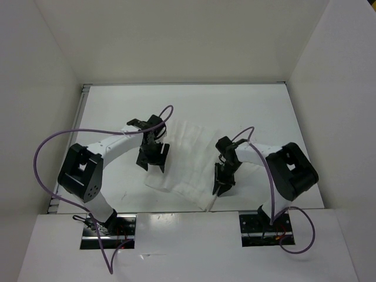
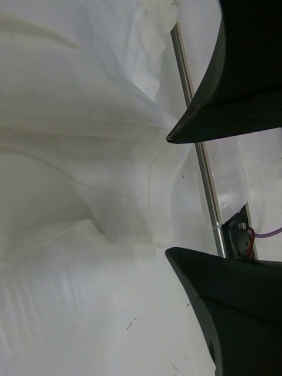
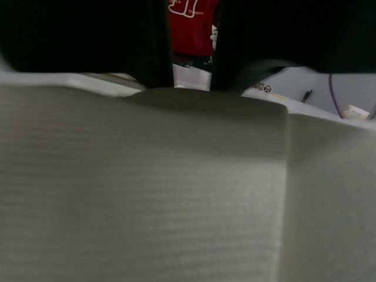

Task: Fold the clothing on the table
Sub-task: Flatten the skirt out

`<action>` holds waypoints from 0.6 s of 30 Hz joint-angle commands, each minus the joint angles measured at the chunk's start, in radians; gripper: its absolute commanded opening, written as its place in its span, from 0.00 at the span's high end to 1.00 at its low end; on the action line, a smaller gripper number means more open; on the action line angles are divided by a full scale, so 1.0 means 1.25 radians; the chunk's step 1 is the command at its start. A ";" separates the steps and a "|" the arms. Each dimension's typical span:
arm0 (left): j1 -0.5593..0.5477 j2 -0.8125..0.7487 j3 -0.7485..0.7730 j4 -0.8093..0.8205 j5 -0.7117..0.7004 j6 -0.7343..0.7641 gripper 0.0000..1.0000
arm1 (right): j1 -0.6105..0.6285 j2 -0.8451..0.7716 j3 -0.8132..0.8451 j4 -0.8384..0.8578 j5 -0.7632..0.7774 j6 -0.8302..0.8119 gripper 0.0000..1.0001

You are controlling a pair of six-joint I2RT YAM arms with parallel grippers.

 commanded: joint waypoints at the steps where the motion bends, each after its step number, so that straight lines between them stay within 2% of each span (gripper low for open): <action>1: 0.000 -0.016 0.037 0.016 0.039 -0.005 0.22 | 0.013 0.063 0.038 0.085 0.069 0.043 0.80; 3: 0.000 -0.016 0.044 0.031 0.055 -0.013 0.22 | 0.006 0.087 0.108 0.085 0.133 0.052 1.00; 6: 0.000 -0.024 0.052 0.087 0.091 -0.021 0.22 | -0.032 0.144 0.233 0.077 0.266 0.024 1.00; 12: 0.032 0.029 0.101 0.119 0.110 -0.021 0.20 | -0.110 0.215 0.460 0.039 0.333 -0.025 0.99; 13: 0.032 0.039 0.108 0.119 0.110 -0.021 0.20 | -0.110 0.216 0.474 0.027 0.333 -0.039 0.79; 14: 0.032 0.039 0.115 0.119 0.110 -0.021 0.20 | -0.110 0.206 0.474 0.020 0.321 -0.046 0.69; 16: 0.032 0.039 0.116 0.126 0.110 -0.021 0.20 | -0.110 0.159 0.456 0.012 0.307 -0.046 0.56; 18: 0.032 0.032 0.100 0.136 0.110 -0.021 0.20 | -0.110 0.104 0.410 0.012 0.299 -0.046 0.53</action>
